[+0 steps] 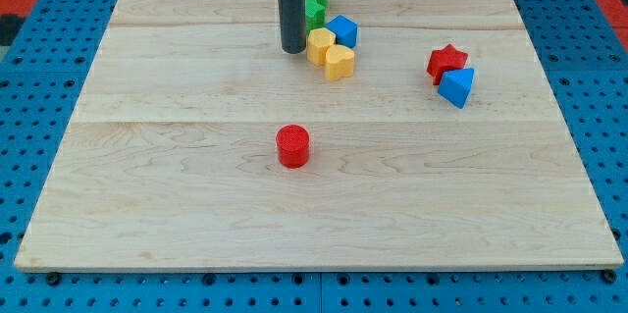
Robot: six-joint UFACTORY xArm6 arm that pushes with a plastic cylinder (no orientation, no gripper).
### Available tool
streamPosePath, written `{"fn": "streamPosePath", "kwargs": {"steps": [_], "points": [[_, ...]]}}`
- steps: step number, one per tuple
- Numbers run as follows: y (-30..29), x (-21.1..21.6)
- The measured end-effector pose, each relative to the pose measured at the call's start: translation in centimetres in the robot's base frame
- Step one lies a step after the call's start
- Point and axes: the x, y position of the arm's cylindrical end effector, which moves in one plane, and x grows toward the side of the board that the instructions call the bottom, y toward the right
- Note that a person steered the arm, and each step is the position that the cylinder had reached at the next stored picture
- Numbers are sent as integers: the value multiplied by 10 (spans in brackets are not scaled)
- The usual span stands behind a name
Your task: Push the green circle towards the right
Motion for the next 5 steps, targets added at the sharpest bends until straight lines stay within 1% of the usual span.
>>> {"fn": "streamPosePath", "kwargs": {"steps": [1,2,3,4,5], "points": [[-21,-27],[-30,-77],[9,-112],[29,-122],[32,-121]]}}
